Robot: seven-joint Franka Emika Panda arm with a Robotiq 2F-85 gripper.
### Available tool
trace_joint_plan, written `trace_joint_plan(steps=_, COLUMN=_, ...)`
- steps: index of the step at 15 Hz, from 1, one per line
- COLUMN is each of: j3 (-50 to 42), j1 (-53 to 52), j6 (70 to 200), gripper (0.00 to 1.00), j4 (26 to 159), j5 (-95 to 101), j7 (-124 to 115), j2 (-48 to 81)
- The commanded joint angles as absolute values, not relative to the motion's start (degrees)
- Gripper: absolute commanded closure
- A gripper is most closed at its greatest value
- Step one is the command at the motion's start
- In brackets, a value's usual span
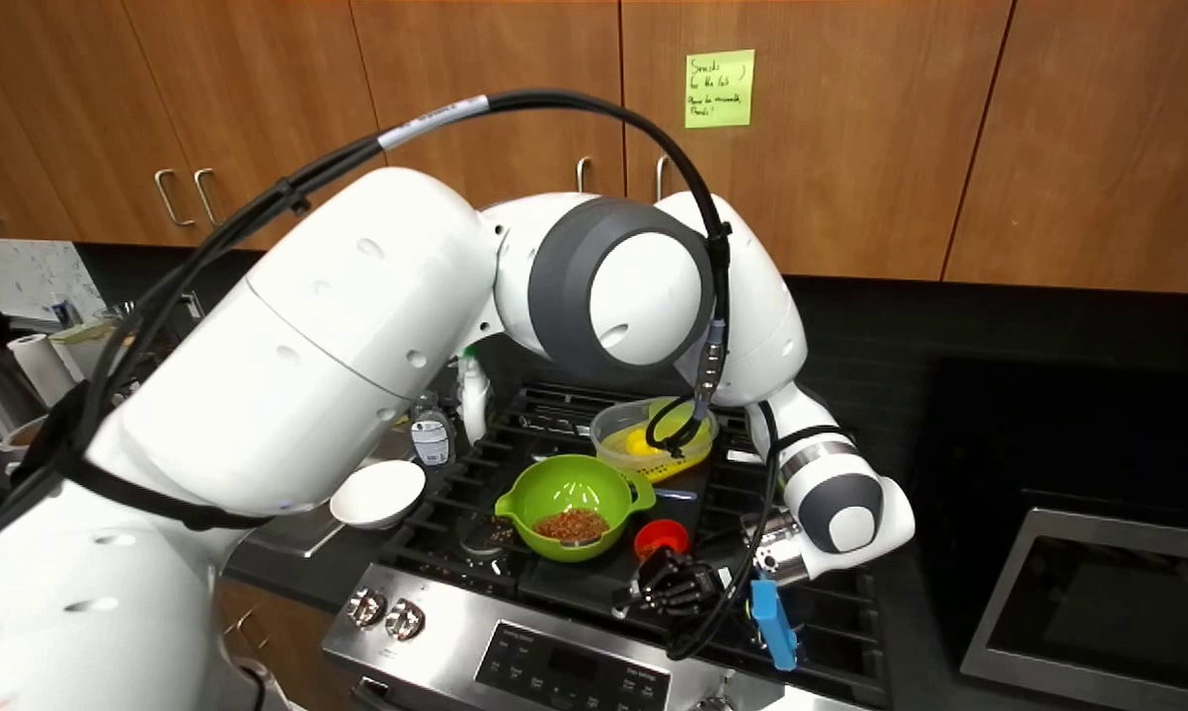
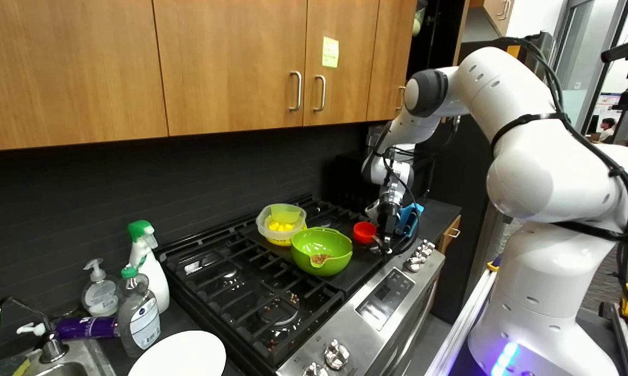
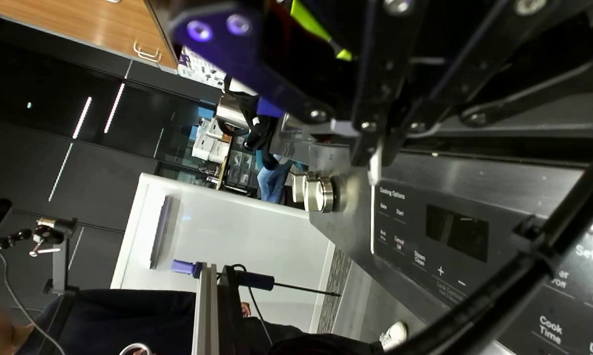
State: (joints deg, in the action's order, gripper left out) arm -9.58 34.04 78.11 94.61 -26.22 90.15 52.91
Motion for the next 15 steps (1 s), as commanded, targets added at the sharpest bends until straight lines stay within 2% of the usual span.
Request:
trace_joint_plan(steps=1, j3=-8.4, j1=35.8, j6=76.2, gripper=0.99, j4=92.7, j5=-26.7, j7=88.4, j2=54.1)
trace_joint_plan(steps=15, j3=-5.9, j1=35.1, j6=74.4, gripper=0.99, j4=88.1, j5=-26.1, j7=79.5, j2=59.4)
